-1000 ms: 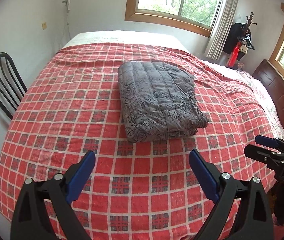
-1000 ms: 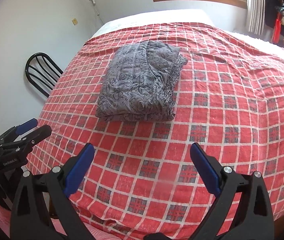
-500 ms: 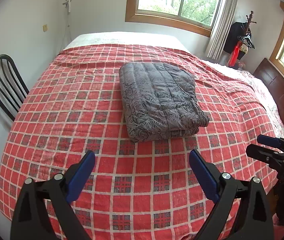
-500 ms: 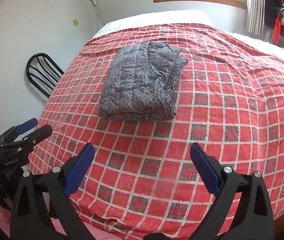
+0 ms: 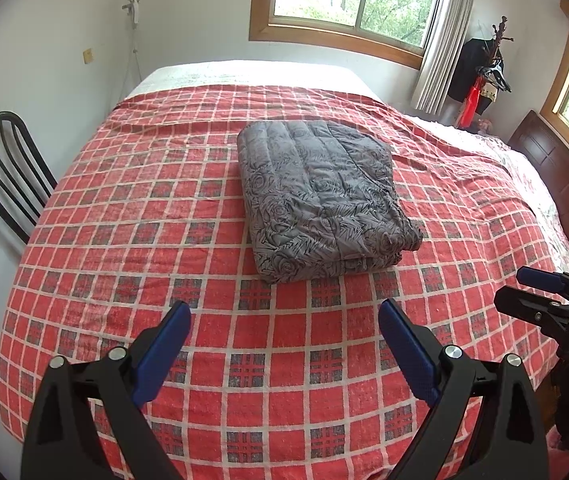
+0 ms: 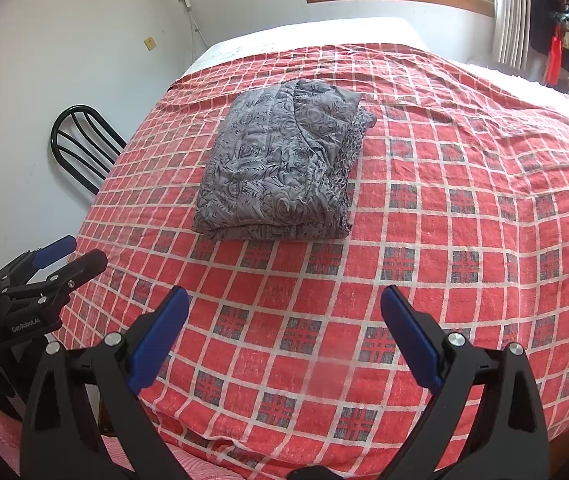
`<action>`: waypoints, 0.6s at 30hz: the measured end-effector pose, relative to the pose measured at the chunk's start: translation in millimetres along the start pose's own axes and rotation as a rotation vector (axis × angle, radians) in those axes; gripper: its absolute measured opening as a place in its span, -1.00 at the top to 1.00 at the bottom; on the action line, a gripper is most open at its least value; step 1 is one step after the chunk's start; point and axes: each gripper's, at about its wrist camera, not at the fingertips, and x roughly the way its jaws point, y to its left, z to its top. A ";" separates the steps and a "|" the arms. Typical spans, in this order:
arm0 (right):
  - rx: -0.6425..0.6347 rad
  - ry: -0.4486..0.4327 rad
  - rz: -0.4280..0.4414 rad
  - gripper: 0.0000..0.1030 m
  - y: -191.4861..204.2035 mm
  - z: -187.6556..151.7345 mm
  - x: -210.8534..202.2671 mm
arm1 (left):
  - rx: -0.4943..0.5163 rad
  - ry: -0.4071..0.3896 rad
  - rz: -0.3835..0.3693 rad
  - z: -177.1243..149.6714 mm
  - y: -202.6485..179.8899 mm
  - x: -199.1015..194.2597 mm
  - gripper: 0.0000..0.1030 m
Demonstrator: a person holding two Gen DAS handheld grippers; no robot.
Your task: Fold large clothes
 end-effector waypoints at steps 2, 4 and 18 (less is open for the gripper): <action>0.002 0.002 0.000 -0.87 -0.4 0.5 1.4 | 0.000 0.003 0.001 0.0 0.0 0.7 -0.84; 0.002 0.003 0.002 -0.87 -1.0 1.0 2.5 | 0.000 0.008 0.000 0.0 1.8 2.8 -0.84; 0.003 0.006 -0.003 -0.87 -1.2 1.0 6.5 | 0.011 0.013 -0.005 -0.3 3.2 6.7 -0.84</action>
